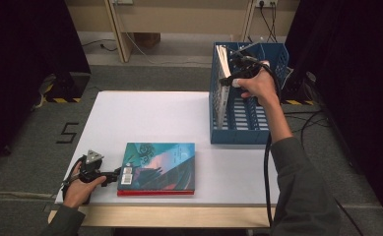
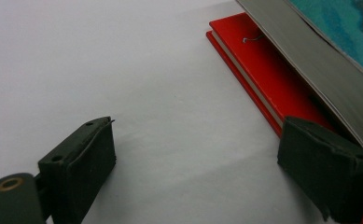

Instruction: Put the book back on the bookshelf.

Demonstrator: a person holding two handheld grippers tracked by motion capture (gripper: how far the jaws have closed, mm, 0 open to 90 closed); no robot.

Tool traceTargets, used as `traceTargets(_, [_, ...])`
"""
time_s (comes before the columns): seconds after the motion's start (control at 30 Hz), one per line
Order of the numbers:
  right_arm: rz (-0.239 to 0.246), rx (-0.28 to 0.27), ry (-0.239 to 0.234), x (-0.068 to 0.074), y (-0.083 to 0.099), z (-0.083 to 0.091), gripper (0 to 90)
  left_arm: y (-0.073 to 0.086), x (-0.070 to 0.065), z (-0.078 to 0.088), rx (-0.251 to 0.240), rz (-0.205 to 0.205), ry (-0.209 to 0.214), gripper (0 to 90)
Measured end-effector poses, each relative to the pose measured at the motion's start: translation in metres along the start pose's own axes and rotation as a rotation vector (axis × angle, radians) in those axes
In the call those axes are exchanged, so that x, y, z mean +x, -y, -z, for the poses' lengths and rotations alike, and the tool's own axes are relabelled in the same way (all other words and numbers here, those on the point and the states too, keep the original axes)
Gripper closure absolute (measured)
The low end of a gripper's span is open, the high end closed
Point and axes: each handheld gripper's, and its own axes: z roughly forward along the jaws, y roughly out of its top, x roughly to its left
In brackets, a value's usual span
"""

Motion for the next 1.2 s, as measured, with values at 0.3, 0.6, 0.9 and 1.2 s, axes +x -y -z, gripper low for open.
traceTargets(0.3, [-0.005, -0.007, 0.053, 0.004, 0.002, -0.006, 46.6, 0.0, 0.0, 0.0, 0.0, 0.002, -0.001, 9.9])
traceTargets(0.6, [0.053, 0.008, 0.148, 0.009, 0.001, -0.006, 69.3, 0.0, 0.0, 0.0, 0.002, 0.0, -0.002, 9.9])
traceTargets(0.9, [0.077, 0.027, 0.2, -0.001, 0.003, -0.001, 70.5, 0.0, 0.0, 0.0, 0.002, 0.001, -0.002, 9.9])
traceTargets(1.2, [0.022, -0.022, 0.047, 0.015, -0.001, -0.003, 67.1, 0.0, 0.0, 0.0, 0.0, 0.001, -0.001, 9.9])
